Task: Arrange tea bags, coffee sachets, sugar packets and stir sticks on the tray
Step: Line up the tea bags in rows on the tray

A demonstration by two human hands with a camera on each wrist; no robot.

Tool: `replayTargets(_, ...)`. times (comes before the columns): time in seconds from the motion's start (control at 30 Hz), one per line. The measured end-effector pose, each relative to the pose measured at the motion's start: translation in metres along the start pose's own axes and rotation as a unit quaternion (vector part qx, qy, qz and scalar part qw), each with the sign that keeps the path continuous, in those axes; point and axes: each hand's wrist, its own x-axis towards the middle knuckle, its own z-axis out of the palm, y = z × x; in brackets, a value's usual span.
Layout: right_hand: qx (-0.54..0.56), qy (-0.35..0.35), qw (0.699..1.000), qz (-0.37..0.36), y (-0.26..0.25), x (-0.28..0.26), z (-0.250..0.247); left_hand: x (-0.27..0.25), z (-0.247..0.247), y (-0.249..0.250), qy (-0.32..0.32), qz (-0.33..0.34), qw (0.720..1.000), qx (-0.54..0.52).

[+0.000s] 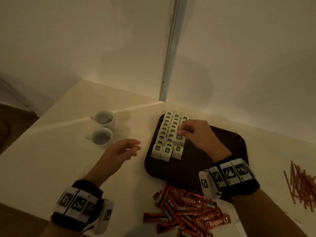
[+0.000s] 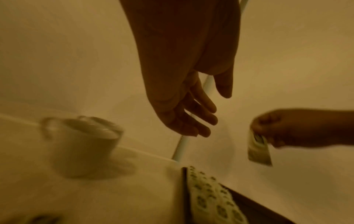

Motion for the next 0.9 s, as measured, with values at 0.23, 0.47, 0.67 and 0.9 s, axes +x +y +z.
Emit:
replayTargets(0.23,0.004,-0.160,0.974,0.162,0.085,-0.007,0.056,-0.080,-0.056,-0.066,0.112,-0.140,0.983,0.042)
replayTargets(0.47,0.024,-0.088,0.978,0.188,0.104,-0.002,0.074,-0.118,-0.072,-0.084,0.175,-0.210,0.962,0.008)
replayTargets(0.67,0.036,-0.048,0.979,0.195,0.103,0.004,0.081,-0.122,-0.066,-0.080,0.177,-0.210,0.961,0.004)
replayTargets(0.9,0.040,0.044,0.996,0.071,0.068,0.007,0.096,-0.113,-0.072,-0.074,0.215,-0.193,0.956,0.053)
